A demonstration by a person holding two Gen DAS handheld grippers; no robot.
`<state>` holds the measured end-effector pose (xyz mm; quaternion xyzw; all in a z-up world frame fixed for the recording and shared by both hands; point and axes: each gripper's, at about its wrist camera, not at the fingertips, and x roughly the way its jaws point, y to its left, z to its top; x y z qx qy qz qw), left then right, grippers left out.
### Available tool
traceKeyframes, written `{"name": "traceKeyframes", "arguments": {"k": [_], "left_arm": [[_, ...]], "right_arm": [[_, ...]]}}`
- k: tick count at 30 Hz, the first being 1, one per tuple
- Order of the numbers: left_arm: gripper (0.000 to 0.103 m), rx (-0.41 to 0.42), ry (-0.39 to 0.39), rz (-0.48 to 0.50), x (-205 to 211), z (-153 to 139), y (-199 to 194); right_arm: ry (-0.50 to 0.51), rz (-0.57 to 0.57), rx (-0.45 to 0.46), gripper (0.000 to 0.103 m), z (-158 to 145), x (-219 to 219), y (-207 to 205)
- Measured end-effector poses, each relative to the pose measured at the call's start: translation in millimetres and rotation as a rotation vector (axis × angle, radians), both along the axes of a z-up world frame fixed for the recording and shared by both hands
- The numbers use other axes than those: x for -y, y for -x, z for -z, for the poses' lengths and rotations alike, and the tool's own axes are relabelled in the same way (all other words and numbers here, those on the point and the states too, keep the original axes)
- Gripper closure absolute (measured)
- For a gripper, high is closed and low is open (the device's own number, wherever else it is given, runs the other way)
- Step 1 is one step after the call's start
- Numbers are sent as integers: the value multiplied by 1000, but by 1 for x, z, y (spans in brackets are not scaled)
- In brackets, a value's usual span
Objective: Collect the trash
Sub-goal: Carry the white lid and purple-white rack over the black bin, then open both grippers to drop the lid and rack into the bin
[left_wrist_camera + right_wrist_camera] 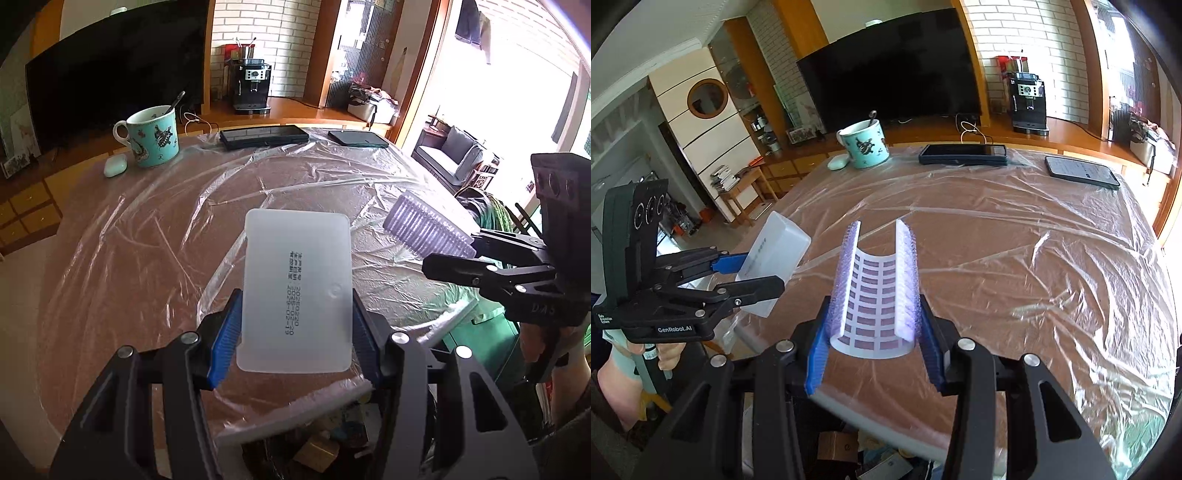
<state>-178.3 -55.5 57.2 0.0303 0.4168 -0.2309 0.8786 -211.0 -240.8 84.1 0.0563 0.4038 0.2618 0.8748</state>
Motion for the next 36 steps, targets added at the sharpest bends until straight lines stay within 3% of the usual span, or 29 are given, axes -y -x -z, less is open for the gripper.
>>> {"name": "traceKeyframes", "arguments": {"k": [20,29,36], "left_arm": [[48,-44,-38,140,2,19,79],[48,-119,-116,214,13,54,100],[48,-175,-179,216,21,86,102]], "right_arm": [[9,-144,-52,60,12,2,70],[80,-195,-126,60,41,-8,93],[156,-200,-209,60,79,-19,100]]}}
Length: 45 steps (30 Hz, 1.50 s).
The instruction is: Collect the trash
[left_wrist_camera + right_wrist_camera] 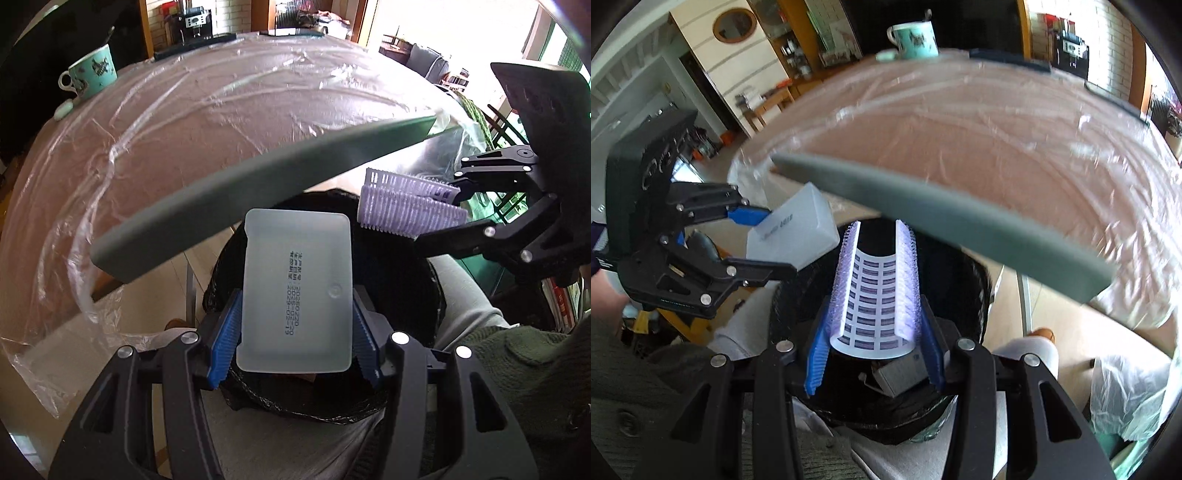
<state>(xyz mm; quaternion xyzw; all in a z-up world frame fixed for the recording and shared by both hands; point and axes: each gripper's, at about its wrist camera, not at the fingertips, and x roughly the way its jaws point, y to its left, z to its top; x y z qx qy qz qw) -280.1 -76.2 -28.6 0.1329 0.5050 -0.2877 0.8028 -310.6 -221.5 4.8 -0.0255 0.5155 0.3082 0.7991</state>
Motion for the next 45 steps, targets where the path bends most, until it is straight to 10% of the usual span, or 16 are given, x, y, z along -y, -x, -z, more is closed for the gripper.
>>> {"name": "traceKeyframes", "arguments": {"k": [9,11,17,33,40,45], "left_arm": [[34,-43,-21,-29,2,30,-9],[33,-64,-3,-34,0,32,-10],[32,-73,14,-45,-7,27,-18],[6,113,315,-247,-39,-91,-81],[2,340,199,-468,-54,-106,-175],[2,309,113,-558,-58,-78,-243]], "right_arm": [[59,31,-65,57,36,-5,-5],[49,47,-71,40,37,-2,-5],[12,81,-64,32,28,6,-9],[-134,344,210,4,-79,54,-80],[30,545,258,4,-66,98,-179],[126,655,209,4,-33,128,-240]]}}
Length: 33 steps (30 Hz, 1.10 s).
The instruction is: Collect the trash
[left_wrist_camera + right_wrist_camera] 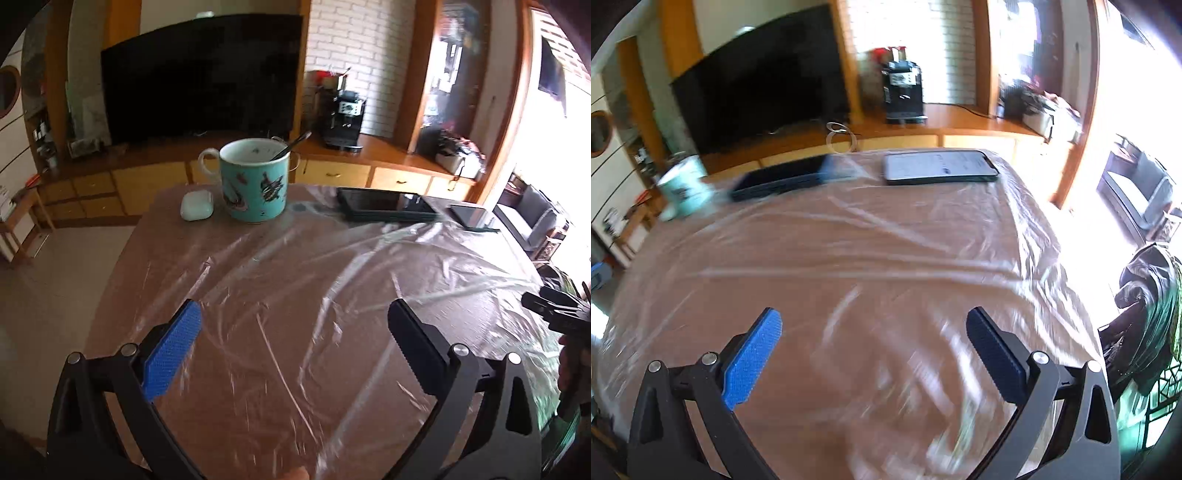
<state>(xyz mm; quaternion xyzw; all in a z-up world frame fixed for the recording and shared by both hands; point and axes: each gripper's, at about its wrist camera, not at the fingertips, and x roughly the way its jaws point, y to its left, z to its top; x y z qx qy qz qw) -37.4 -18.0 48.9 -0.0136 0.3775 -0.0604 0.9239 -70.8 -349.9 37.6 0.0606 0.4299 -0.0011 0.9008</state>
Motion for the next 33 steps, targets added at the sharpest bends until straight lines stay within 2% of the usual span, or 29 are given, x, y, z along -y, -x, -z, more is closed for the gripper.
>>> {"name": "traceKeyframes", "arguments": {"k": [3,8,15,20,22,33], "left_arm": [[2,-27,-3,-37,-2,13,-25],[2,-60,-17,-69,-8,28,-41],[2,-86,-47,-79,-7,43,-53],[2,-151,-40,-71,-6,52,-63],[1,-174,-83,-79,-2,56,-66],[1,-172,-83,-74,-1,56,-65]], "right_arm": [[30,43,-15,4,11,11,-25],[75,81,-29,4,23,25,-48],[69,100,-69,4,31,30,-49],[91,107,-81,4,31,26,-50],[94,109,-82,4,31,26,-50],[95,109,-82,4,31,24,-50]]}}
